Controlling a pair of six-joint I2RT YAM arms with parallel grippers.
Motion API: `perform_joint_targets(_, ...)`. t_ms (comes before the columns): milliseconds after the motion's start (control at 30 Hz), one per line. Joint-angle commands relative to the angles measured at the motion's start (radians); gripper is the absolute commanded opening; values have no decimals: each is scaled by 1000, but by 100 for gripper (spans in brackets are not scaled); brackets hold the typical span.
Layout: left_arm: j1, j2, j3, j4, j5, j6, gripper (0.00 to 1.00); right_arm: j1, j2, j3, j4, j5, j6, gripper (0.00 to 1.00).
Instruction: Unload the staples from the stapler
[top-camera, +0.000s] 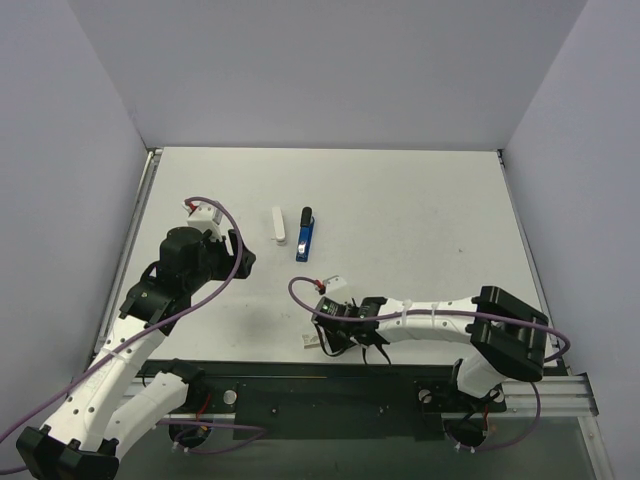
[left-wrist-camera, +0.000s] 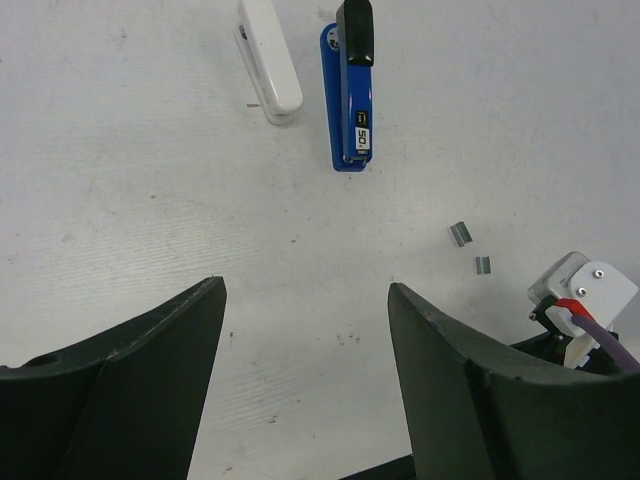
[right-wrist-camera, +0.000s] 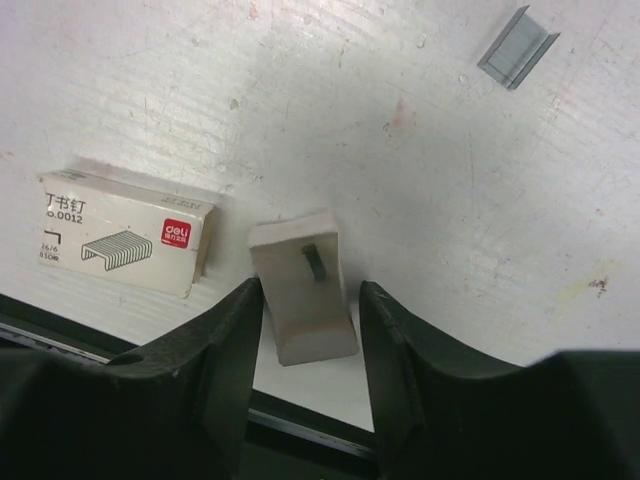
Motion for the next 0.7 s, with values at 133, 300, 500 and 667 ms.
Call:
perform_joint_targets(133,18,-9,2,29,9,13,76,-41,35,47,-52,41,-70,33)
perform_joint_targets(300,31,-3,4,29,10,13,76,-107,40,41,-29,12,-130,27)
perform_joint_targets(500,40,2,2,30,14,12,76,-188,58,71,35,-88,-234,27)
perform_joint_targets(667,49,3,1,33,14,10,76,-222,129,157,42,-143,-370,28)
